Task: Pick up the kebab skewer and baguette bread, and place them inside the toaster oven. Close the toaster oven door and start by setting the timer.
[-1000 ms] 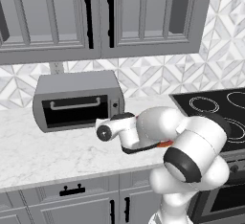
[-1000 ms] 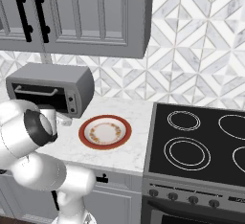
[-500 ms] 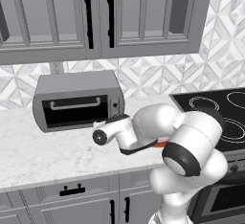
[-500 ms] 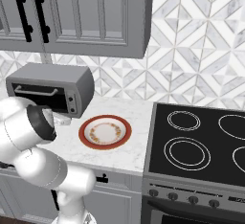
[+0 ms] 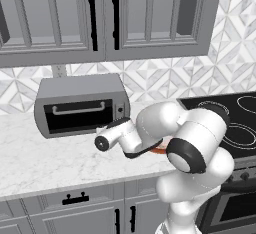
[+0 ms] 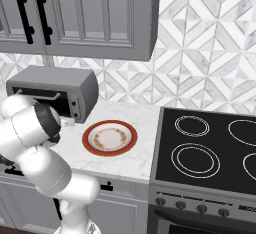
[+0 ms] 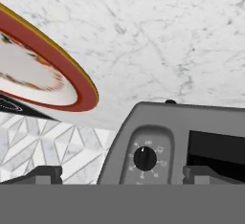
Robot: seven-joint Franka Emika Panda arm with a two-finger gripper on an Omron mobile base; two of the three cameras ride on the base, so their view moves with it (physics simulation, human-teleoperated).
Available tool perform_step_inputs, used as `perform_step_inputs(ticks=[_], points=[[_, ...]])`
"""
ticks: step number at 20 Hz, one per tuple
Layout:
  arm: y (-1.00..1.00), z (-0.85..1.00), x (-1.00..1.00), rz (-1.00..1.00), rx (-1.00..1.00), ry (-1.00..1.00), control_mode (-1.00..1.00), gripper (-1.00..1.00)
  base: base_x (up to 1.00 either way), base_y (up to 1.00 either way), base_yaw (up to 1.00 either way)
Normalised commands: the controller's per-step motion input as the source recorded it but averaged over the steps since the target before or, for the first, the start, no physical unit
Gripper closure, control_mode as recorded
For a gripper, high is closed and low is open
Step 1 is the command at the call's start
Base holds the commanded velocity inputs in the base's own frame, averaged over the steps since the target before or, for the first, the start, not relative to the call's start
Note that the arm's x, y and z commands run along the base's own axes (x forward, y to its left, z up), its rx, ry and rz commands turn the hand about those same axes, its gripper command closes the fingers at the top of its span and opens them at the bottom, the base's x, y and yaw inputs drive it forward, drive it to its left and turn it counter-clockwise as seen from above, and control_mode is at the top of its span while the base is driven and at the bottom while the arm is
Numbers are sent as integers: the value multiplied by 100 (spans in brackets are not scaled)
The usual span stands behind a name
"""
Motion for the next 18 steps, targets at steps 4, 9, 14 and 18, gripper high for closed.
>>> perform_step_inputs(ticks=[4,9,14,18], points=[[-9,0,13,4,-9,0,-100,-100,0,0,0],[-12,0,10,5,-3,0,-100,-100,0,0,0],[-18,0,13,7,0,0,-100,-100,0,0,0],[-7,-1,9,7,3,0,-100,-100,0,0,0]])
